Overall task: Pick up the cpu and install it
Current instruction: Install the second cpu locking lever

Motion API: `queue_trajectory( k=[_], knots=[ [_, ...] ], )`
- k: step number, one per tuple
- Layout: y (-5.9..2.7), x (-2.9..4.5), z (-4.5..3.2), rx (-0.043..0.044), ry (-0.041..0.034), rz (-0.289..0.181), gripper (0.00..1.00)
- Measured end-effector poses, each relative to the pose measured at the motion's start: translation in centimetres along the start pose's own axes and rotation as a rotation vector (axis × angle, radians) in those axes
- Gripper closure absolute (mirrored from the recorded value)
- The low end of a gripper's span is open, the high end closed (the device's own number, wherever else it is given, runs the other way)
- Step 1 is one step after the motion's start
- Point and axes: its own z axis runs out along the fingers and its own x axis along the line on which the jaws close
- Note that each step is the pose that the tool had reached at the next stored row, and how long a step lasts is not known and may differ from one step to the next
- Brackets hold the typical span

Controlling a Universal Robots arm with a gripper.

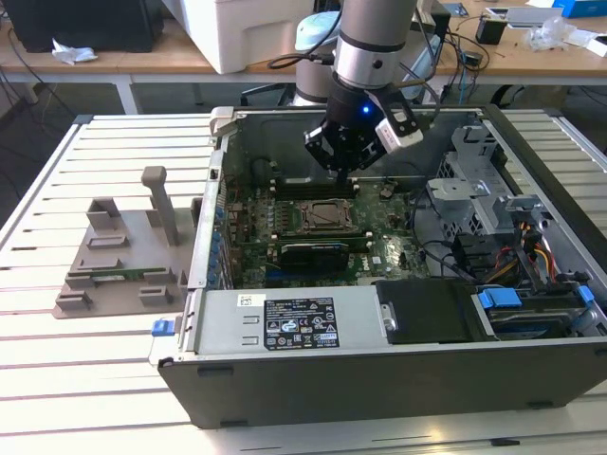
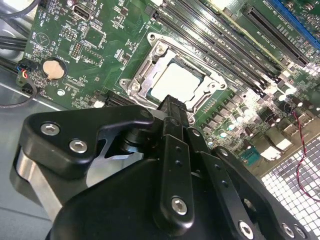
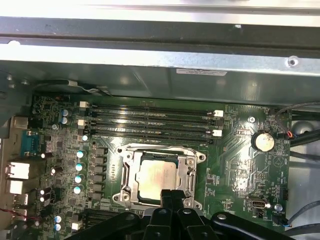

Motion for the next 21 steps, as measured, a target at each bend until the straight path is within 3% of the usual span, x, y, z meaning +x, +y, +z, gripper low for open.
queue_trajectory(
  k=[7, 12, 15, 21],
  knots=[
    [-0.02, 0.0, -0.01, 0.0, 0.0, 0.0, 0.89],
    [-0.76, 0.05, 0.01, 0.0, 0.0, 0.0, 0.89],
    [-1.78, 0.11, 0.0, 0.0, 0.0, 0.0, 0.89],
    [-2.03, 0.12, 0.02, 0.0, 0.0, 0.0, 0.89]
  ],
)
